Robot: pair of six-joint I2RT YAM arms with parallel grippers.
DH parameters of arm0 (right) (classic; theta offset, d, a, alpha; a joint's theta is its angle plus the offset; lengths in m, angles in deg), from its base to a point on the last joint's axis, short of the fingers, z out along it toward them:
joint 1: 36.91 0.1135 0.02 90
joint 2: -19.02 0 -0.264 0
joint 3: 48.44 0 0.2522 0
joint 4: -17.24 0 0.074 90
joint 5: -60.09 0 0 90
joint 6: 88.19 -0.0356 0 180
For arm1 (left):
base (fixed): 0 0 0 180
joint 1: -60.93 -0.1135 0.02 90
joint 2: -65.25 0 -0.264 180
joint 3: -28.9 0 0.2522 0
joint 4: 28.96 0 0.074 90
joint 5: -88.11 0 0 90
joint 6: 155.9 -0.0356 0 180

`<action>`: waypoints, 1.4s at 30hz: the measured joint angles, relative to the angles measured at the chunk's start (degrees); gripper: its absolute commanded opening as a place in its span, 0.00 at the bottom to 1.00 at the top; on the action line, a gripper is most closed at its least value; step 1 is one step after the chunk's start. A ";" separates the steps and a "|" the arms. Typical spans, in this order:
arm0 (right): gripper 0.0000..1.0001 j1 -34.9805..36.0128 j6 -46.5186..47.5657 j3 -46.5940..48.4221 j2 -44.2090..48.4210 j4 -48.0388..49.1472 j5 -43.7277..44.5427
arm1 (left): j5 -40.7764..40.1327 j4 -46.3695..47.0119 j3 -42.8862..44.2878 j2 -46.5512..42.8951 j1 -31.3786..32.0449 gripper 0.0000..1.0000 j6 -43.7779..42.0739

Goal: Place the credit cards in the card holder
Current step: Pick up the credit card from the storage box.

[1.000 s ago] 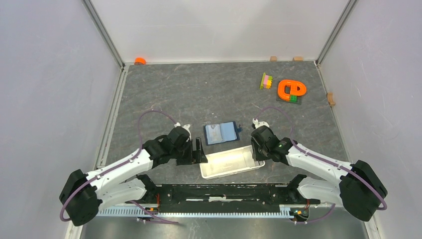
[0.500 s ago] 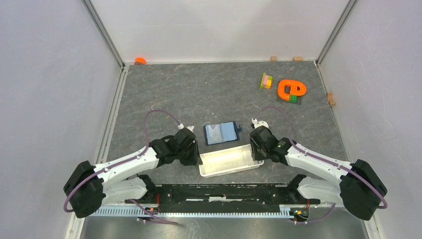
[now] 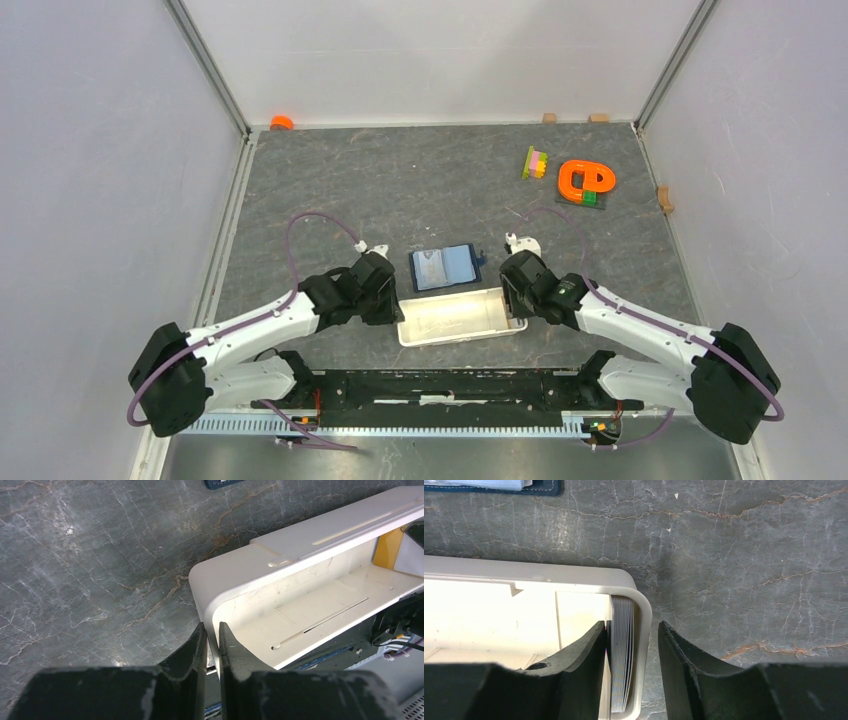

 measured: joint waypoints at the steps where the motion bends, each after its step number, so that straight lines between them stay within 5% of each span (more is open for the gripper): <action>1: 0.43 0.17 -0.02 0.15 0.02 -0.02 0.24 | -0.33 -0.31 0.28 0.11 0.00 0.14 -0.09; 10: 0.36 2.14 -0.04 1.97 0.07 -1.51 1.73 | -0.85 -1.92 1.36 1.16 0.00 0.13 -0.39; 19: 0.44 3.48 -0.02 2.56 -0.20 -2.75 3.15 | -0.81 -2.84 2.23 1.97 0.00 0.11 -0.87; 34: 0.41 5.49 -0.07 4.61 -1.05 -5.70 5.09 | -0.44 -3.89 2.86 2.82 -0.02 0.11 -1.11; 42: 0.25 6.38 -0.52 5.55 -1.05 -6.93 5.95 | -0.31 -4.13 3.08 3.26 -0.02 0.11 -1.44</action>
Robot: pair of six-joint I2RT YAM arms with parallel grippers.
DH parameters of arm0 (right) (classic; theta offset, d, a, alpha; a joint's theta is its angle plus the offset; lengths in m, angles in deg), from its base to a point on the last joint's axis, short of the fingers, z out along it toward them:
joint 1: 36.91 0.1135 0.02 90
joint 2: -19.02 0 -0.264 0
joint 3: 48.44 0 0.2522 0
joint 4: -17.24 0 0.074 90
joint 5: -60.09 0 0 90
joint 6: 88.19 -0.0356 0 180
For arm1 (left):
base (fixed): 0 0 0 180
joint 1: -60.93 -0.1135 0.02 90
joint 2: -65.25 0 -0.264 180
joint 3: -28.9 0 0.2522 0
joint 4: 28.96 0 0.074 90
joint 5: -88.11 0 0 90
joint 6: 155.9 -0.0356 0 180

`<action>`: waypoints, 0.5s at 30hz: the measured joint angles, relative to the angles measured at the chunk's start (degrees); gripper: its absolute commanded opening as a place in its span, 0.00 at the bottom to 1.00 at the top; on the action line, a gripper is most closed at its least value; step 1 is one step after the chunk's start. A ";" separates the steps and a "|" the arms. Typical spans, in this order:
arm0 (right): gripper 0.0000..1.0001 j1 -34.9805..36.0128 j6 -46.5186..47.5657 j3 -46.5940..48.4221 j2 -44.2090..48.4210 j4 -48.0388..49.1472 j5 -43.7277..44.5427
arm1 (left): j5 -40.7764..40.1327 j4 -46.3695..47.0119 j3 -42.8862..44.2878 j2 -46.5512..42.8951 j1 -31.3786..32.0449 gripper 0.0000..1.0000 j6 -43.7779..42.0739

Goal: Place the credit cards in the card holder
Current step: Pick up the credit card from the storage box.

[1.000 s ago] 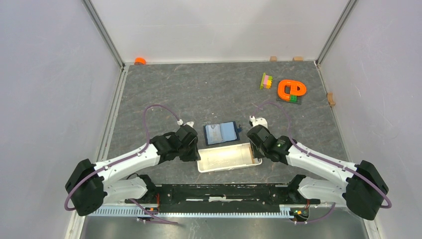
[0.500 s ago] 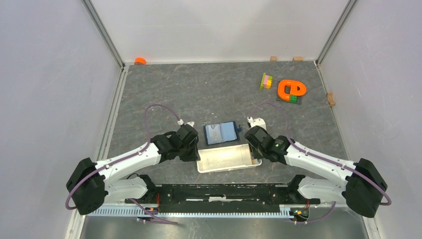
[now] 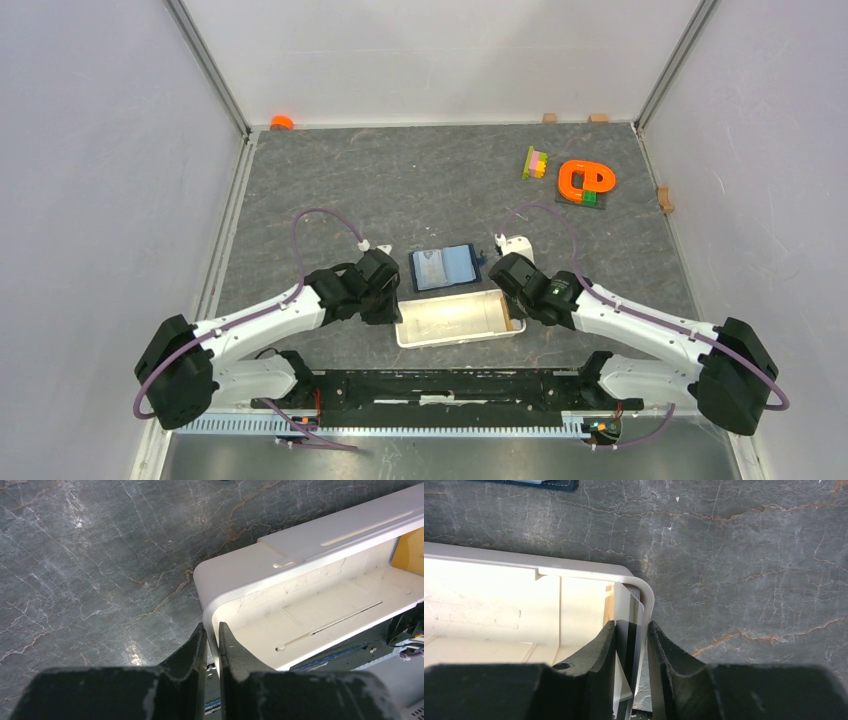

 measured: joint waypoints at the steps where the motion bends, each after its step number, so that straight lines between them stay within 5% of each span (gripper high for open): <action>1: 0.24 0.07 -0.11 0.11 0.00 -0.15 0.07 | 0.04 -0.07 0.00 0.04 0.00 0.11 -0.02; 15: 0.28 0.72 -0.63 1.92 1.90 -2.29 -0.57 | 0.04 -1.90 0.46 0.17 0.00 0.10 -0.28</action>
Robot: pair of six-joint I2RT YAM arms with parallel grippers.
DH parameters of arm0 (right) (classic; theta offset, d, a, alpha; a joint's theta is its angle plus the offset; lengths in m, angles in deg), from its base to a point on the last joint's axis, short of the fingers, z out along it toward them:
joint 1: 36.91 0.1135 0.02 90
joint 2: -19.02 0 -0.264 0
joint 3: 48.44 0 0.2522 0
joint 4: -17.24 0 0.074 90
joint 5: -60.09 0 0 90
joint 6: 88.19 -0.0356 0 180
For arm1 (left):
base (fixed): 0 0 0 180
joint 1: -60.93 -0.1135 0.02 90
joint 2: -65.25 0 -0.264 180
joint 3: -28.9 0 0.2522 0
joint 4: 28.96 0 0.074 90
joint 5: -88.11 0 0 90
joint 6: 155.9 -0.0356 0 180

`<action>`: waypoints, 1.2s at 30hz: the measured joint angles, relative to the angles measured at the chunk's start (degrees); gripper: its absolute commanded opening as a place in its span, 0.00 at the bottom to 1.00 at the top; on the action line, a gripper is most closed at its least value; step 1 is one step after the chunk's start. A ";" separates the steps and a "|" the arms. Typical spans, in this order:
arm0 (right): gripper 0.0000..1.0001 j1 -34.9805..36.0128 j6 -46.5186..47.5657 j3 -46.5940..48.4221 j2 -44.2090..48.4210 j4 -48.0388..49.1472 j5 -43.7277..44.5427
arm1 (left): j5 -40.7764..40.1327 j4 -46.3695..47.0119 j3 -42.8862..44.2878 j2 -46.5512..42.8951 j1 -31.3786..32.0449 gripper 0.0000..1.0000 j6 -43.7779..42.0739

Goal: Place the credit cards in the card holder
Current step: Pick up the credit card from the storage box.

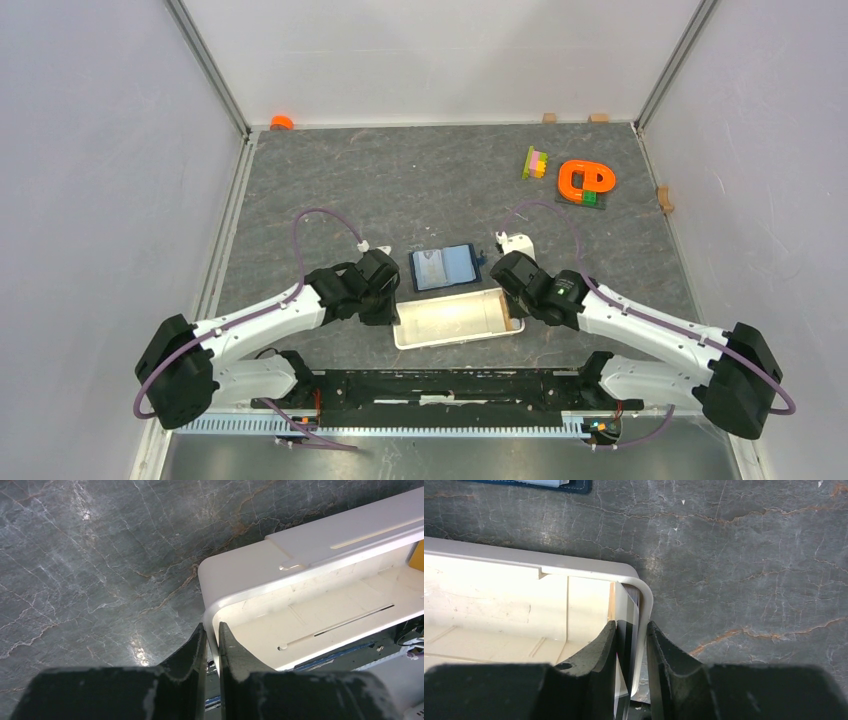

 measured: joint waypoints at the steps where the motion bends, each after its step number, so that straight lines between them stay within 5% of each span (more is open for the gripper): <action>1: 0.28 0.00 0.00 0.00 0.00 0.02 -0.13 | 0.00 -0.13 0.04 0.00 0.00 0.10 -0.02; 16: 0.43 0.07 0.48 -1.86 -2.25 1.86 -0.46 | 0.44 -0.68 0.50 0.04 0.00 0.10 -0.63; 25: 0.31 0.33 0.61 -0.96 -2.10 0.39 -0.61 | 0.50 -0.44 0.50 0.22 0.00 0.10 -0.68; 36: 0.29 0.94 0.61 1.22 -1.81 -2.73 -0.74 | 0.50 -0.55 0.61 0.81 0.00 0.09 -0.92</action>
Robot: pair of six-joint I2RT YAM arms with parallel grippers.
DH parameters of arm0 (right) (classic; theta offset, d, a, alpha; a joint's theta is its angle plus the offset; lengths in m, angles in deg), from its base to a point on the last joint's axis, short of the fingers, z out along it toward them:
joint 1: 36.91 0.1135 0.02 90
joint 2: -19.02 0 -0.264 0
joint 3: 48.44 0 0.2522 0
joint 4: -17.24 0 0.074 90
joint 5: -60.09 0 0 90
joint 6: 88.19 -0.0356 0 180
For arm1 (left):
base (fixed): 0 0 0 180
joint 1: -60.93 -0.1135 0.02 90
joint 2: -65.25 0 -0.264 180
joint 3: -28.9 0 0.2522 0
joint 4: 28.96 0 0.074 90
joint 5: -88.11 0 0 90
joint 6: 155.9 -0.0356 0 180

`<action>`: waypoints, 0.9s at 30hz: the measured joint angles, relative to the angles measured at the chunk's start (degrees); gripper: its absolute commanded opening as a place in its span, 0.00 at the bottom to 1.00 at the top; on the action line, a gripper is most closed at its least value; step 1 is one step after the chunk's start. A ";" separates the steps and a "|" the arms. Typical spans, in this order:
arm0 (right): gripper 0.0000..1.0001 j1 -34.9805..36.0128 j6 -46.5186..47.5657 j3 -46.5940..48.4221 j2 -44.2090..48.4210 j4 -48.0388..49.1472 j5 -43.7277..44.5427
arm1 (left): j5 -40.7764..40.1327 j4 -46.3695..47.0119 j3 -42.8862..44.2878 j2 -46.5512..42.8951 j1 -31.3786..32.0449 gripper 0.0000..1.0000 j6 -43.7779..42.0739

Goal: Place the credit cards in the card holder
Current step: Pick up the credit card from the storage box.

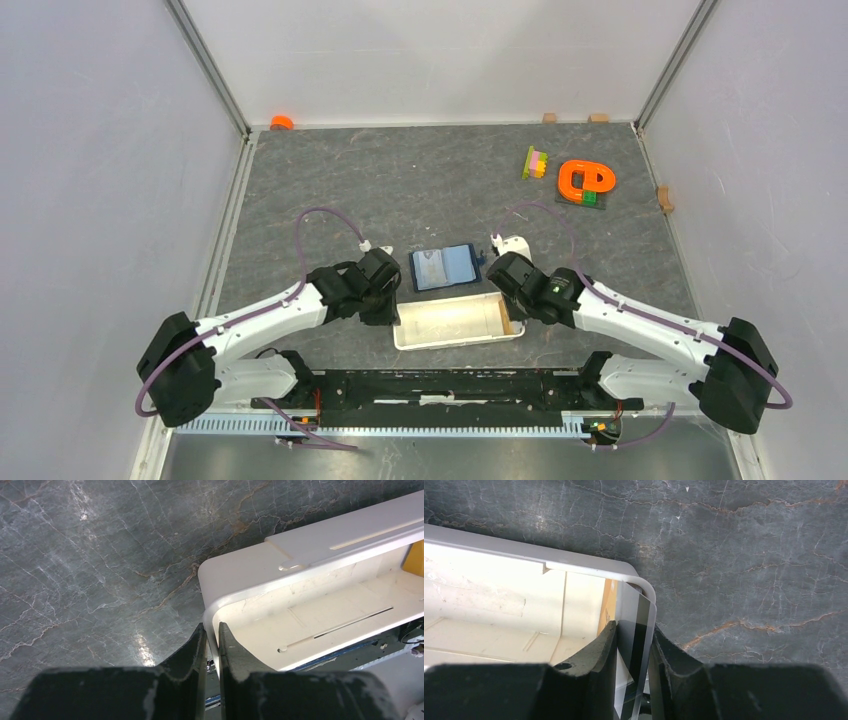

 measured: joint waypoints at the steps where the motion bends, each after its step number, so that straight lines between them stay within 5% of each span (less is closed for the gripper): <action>1: 0.28 0.02 0.00 0.26 0.00 -0.28 0.00 | 0.00 0.00 0.00 0.04 0.00 0.09 -0.02; 16: 0.18 0.00 0.74 0.20 3.23 -1.25 -1.62 | -0.96 -2.51 1.07 0.46 -0.04 0.04 -0.87; 21: 0.05 0.00 1.29 -1.44 3.63 -0.44 -3.21 | -1.07 -3.67 1.31 0.66 -0.04 0.04 -1.62; 27: 0.00 0.00 1.27 -1.77 4.87 -0.11 -2.95 | -0.98 -3.78 1.40 0.79 -0.04 0.21 -1.75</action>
